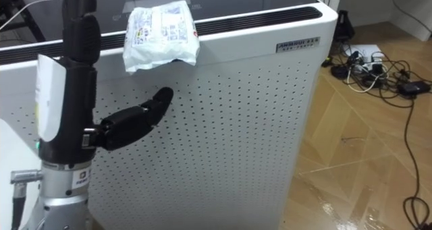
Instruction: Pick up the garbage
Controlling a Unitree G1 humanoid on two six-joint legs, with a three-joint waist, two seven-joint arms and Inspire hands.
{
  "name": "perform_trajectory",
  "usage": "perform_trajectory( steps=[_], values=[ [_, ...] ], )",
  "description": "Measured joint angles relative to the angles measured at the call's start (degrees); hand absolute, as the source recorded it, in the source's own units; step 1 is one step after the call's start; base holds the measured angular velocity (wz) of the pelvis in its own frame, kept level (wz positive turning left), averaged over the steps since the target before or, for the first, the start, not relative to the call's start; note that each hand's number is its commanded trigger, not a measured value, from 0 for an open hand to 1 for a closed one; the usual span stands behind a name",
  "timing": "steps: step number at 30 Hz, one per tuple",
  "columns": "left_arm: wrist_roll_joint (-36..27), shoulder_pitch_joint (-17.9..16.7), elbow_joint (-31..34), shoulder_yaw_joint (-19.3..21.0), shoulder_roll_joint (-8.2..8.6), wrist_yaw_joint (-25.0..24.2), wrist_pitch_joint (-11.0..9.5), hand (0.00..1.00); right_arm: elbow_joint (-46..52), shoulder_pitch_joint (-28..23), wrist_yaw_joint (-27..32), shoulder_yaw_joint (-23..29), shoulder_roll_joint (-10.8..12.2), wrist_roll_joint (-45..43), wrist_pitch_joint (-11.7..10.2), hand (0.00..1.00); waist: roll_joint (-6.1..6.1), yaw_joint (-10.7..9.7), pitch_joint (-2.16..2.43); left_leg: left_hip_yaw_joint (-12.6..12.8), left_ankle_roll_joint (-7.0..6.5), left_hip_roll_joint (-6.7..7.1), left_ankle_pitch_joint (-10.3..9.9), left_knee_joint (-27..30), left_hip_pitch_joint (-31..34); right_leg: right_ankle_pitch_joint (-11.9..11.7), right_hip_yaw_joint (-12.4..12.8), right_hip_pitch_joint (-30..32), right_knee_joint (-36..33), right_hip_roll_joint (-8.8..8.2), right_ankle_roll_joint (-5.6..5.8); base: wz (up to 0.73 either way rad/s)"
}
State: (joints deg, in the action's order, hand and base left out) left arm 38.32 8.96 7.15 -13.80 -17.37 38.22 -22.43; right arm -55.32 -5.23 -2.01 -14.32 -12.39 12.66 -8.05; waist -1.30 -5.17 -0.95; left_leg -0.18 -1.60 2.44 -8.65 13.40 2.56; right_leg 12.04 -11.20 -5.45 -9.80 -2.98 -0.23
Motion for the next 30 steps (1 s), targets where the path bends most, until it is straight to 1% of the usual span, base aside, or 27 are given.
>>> perform_trajectory(
  steps=[1,2,4,5,6,11,15,16,17,20,21,26,27,29,30],
  values=[
    [0.0,0.05,0.0,0.0,0.0,0.0,0.18,0.0,0.05,0.0,-0.08,0.0,0.0,0.01,0.1,1.0,-0.01,-0.29,0.01,0.04,0.0,0.02,0.0,0.0,0.09,0.01,0.01,0.09,0.02,-0.03,0.01,0.0],
    [-0.05,0.05,-0.03,0.0,0.0,0.0,0.37,0.15,0.06,0.0,-0.08,0.0,0.0,0.05,0.13,1.0,-0.03,-0.63,0.02,0.08,0.0,0.04,0.0,0.01,0.18,0.01,0.07,0.18,0.05,-0.05,0.02,0.0],
    [-0.07,0.06,-0.08,-0.01,0.0,0.0,0.82,0.58,0.06,0.0,-0.03,0.0,0.0,0.05,0.16,1.0,-0.06,-0.8,0.04,0.14,0.0,0.03,0.0,0.0,0.3,0.01,0.16,0.34,0.02,-0.06,0.02,0.0],
    [-0.07,0.09,-0.32,-0.01,0.0,0.0,1.01,0.71,0.05,0.0,0.01,0.0,0.0,0.05,0.23,1.0,-0.08,-0.84,0.05,0.16,0.0,0.02,0.0,0.0,0.31,0.01,0.17,0.35,0.02,-0.06,0.01,0.0],
    [-0.07,0.1,-0.43,-0.01,0.0,-0.02,1.32,1.0,0.05,0.0,0.07,0.0,0.0,0.06,0.31,1.0,-0.12,-0.89,0.07,0.16,0.0,0.0,0.0,0.0,0.31,0.01,0.18,0.34,0.02,-0.05,0.01,0.0],
    [0.05,0.1,-0.43,-0.02,0.16,-0.05,1.4,1.0,0.13,0.0,0.17,0.02,-0.29,0.04,0.61,1.0,-0.47,-0.94,0.14,0.17,0.0,-0.06,0.0,-0.05,0.31,0.0,0.12,0.34,-0.15,-0.04,0.0,0.0],
    [0.07,0.21,-0.42,-0.24,0.2,-0.05,2.73,1.0,0.54,0.0,0.04,0.02,-0.3,0.04,0.7,1.0,-0.66,-0.93,0.16,0.17,0.0,-0.11,0.0,-0.05,0.27,0.0,0.08,0.47,-0.51,-0.05,0.0,0.0],
    [0.07,0.54,-0.4,-0.18,0.26,0.07,2.93,1.0,0.55,0.0,0.03,0.02,-0.3,0.04,0.7,1.0,-0.67,-0.93,0.16,0.17,-0.01,-0.11,0.0,-0.05,0.27,0.0,0.09,0.48,-0.71,-0.07,0.0,0.0],
    [0.07,1.63,-0.37,-0.01,0.35,0.11,3.36,1.0,0.56,0.0,-0.02,0.02,-0.31,0.04,0.77,1.0,-0.68,-0.79,0.17,0.18,-0.01,-0.12,0.0,-0.01,0.27,0.0,0.09,0.47,-0.81,-0.09,0.01,0.0],
    [0.07,2.81,-0.37,0.23,0.46,0.15,4.01,1.0,1.48,-0.01,-0.08,0.02,-0.34,0.04,1.76,1.0,-0.96,-0.75,0.35,0.25,-0.04,-0.04,0.02,0.0,0.23,0.01,0.14,0.39,-0.85,-0.17,0.01,0.0],
    [0.08,3.46,-0.37,0.31,0.56,0.13,4.66,1.0,1.58,-0.01,-0.09,0.02,-0.34,0.03,1.88,1.0,-1.0,-0.74,0.38,0.27,-0.05,-0.03,0.03,0.0,0.18,0.01,0.14,0.35,-0.85,-0.19,0.02,0.0],
    [0.04,4.68,-0.32,1.0,0.61,0.19,5.15,1.0,1.88,-0.01,-0.54,0.02,-0.52,0.04,2.01,1.0,-0.94,-0.73,0.34,0.65,-0.05,0.0,0.03,-0.02,0.12,0.07,0.24,0.41,-0.79,-0.33,0.12,0.0],
    [0.0,4.68,-0.28,1.0,0.71,0.23,5.14,1.0,1.92,0.0,-0.62,0.02,-0.65,0.03,2.07,1.0,-0.79,-0.72,0.25,0.81,-0.06,0.03,0.03,-0.02,0.1,0.11,0.33,0.41,-0.8,-0.36,0.18,0.0],
    [0.0,4.82,-0.25,1.16,0.82,0.3,5.14,1.0,1.97,0.0,-0.64,0.02,-0.8,0.03,2.12,1.0,-0.71,-0.71,0.24,0.99,-0.06,0.07,0.03,-0.03,0.06,0.13,0.43,0.4,-0.81,-0.44,0.22,0.0],
    [-0.02,5.01,-0.25,1.26,0.82,0.3,5.14,1.0,2.01,0.0,-0.64,0.02,-0.83,0.04,2.13,1.0,-0.47,-0.67,0.13,1.08,-0.06,0.09,0.03,-0.1,-0.07,0.15,0.48,0.31,-0.8,-0.45,0.24,-0.03]
  ],
)
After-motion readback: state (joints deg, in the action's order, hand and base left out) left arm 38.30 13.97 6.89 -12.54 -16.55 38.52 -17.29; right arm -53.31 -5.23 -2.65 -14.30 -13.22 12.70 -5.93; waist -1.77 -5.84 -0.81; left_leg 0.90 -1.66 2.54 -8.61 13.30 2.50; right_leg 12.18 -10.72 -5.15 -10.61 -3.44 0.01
